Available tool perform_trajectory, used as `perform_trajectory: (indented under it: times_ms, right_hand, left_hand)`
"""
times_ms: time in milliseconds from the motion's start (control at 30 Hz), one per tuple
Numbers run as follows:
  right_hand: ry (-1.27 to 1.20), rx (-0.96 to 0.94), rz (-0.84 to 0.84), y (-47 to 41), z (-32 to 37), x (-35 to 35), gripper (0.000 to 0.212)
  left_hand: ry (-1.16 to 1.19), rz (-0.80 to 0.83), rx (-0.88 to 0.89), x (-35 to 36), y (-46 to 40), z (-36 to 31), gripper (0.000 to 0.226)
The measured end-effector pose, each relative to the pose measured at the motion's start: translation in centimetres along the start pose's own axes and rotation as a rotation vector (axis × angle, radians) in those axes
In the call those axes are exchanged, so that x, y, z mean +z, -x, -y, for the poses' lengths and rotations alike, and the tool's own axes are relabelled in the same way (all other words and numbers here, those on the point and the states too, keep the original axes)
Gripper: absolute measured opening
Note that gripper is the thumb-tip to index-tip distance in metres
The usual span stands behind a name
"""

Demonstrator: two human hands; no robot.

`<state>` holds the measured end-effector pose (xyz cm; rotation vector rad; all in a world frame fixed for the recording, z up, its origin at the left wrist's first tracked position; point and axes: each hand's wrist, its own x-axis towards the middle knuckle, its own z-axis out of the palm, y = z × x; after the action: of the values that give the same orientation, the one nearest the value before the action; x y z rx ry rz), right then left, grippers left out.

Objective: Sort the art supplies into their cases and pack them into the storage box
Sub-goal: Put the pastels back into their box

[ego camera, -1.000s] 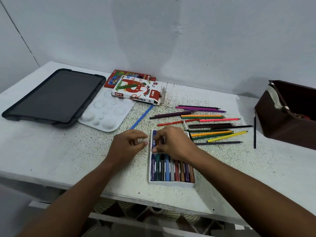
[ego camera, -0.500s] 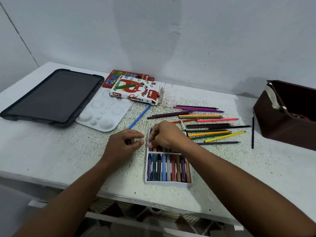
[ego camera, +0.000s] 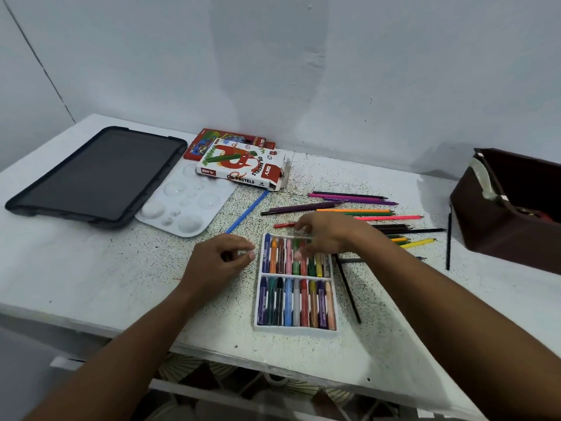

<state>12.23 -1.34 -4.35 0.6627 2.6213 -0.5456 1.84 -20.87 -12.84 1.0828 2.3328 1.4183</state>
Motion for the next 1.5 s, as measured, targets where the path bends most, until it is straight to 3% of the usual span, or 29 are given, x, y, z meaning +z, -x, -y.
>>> perform_trajectory:
  times_ms: [100, 267, 400, 567, 667, 767, 867, 1100, 1200, 1300, 1500]
  right_hand:
    - [0.106, -0.03, 0.06, -0.2, -0.6, -0.1, 0.071]
    - [0.008, -0.047, 0.068, -0.5, -0.9, 0.1, 0.061]
    - [-0.041, -0.095, 0.061, -0.6, -1.6, 0.1, 0.052]
    - [-0.134, -0.14, 0.004, -0.4, -2.9, 0.0, 0.049]
    - [-0.35, -0.142, -0.037, 0.1, -4.3, -0.1, 0.056]
    - [-0.7, -0.085, -0.154, 0.8, -6.1, 0.2, 0.073]
    - [-0.871, -0.041, -0.244, 1.2, -7.2, 0.9, 0.078]
    - [-1.262, -0.04, -0.199, 0.1, -6.9, 1.4, 0.117]
    - [-1.453, -0.104, -0.183, -0.6, -7.2, 1.1, 0.116]
    - [-1.468, -0.082, -0.168, -1.3, -7.7, 1.0, 0.116]
    - [-1.538, 0.017, -0.264, -2.3, -8.4, 1.2, 0.103]
  left_hand:
    - [-0.066, 0.039, 0.047, 0.5, 0.1, -0.4, 0.01]
    - [-0.09, 0.02, 0.004, 2.0, 0.1, -2.2, 0.012]
    - [-0.067, 0.069, -0.177, 2.7, 0.0, -4.0, 0.017]
    - [0.202, 0.065, -0.391, 3.5, -0.9, -5.3, 0.013]
    - [0.431, 0.017, -0.481, 4.0, -1.6, -5.8, 0.006]
    - [0.549, -0.048, -0.487, 4.1, -2.6, -6.6, 0.01]
    - [0.665, -0.106, -0.517, 3.7, -3.9, -7.1, 0.015]
    - [0.912, -0.072, -0.547, 4.6, -7.5, -8.3, 0.024]
    - [0.913, -0.056, -0.528, 5.0, -8.8, -8.9, 0.026]
    - [0.816, -0.02, -0.512, 5.4, -10.1, -8.6, 0.041]
    - [0.726, 0.148, -0.532, 5.9, -11.1, -7.4, 0.043]
